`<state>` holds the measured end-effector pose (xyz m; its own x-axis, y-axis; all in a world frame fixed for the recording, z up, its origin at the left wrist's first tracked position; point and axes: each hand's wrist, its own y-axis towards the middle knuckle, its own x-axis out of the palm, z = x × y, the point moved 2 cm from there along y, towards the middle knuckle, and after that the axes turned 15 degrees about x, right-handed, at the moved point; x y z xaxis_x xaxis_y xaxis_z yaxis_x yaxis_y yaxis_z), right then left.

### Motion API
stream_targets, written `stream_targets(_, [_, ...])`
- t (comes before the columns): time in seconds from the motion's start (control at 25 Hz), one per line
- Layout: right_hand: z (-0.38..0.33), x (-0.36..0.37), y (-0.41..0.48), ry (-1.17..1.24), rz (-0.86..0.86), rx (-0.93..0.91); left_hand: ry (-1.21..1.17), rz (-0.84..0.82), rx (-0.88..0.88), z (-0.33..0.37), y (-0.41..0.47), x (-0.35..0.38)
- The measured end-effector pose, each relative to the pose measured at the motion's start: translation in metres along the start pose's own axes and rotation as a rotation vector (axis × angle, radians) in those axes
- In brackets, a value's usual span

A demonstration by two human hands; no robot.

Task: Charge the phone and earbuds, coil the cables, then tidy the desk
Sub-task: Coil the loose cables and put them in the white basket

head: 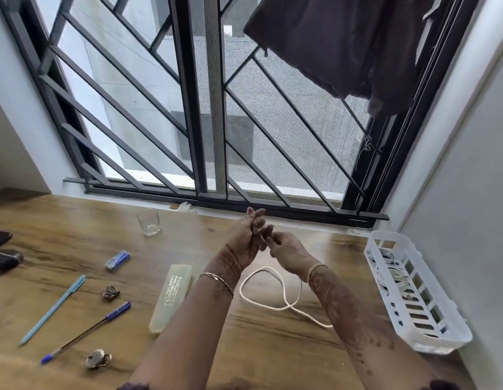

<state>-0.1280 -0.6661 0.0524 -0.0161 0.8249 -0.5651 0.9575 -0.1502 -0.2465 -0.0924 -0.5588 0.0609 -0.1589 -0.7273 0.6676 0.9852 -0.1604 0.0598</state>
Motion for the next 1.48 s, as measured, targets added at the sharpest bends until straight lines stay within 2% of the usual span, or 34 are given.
stream_targets(0.08, [-0.005,0.002,-0.006,-0.131,-0.082,0.009,-0.023,0.090,0.093,-0.001,0.007,-0.006])
stream_targets(0.16, [-0.012,-0.001,-0.010,-0.210,-0.136,0.010,0.070,0.088,0.140,-0.003,0.011,-0.010])
stream_targets(0.24, [-0.018,-0.011,-0.013,-0.254,-0.136,-0.008,0.373,0.014,0.148,-0.007,0.011,-0.011])
stream_targets(0.32, [-0.022,-0.023,-0.013,-0.201,-0.131,-0.007,0.748,-0.105,0.155,-0.009,0.010,-0.014])
stream_targets(0.4, [-0.025,-0.035,-0.011,-0.086,-0.129,0.022,0.913,-0.230,0.106,-0.012,0.005,-0.017])
stream_targets(0.52, [-0.026,-0.048,-0.002,0.045,-0.061,0.039,0.791,-0.270,-0.075,-0.013,-0.007,-0.015])
stream_targets(0.64, [-0.018,-0.046,0.004,0.163,0.014,0.043,0.476,-0.307,-0.180,-0.006,-0.016,-0.004])
stream_targets(0.72, [-0.008,-0.039,0.006,0.305,-0.013,0.078,0.272,-0.302,-0.226,-0.003,-0.017,0.004])
stream_targets(0.84, [0.003,-0.027,0.004,0.373,-0.211,0.175,0.039,-0.185,-0.160,-0.004,-0.011,0.011])
stream_targets(1.0, [0.006,-0.016,-0.009,0.103,-0.402,0.195,-0.059,0.102,0.025,-0.003,0.005,0.001])
stream_targets(1.08, [0.001,-0.018,-0.011,-0.016,-0.380,0.140,0.120,0.114,0.087,-0.005,0.009,-0.002])
stream_targets(1.28, [-0.010,-0.033,-0.008,-0.204,-0.333,0.067,0.826,-0.115,0.181,-0.017,0.003,0.004])
stream_targets(1.4, [-0.017,-0.053,-0.003,-0.172,-0.315,0.028,0.905,-0.256,0.093,-0.022,0.001,0.003])
stream_targets(1.48, [-0.022,-0.065,0.000,-0.124,-0.275,-0.007,0.904,-0.291,0.025,-0.023,-0.004,0.002])
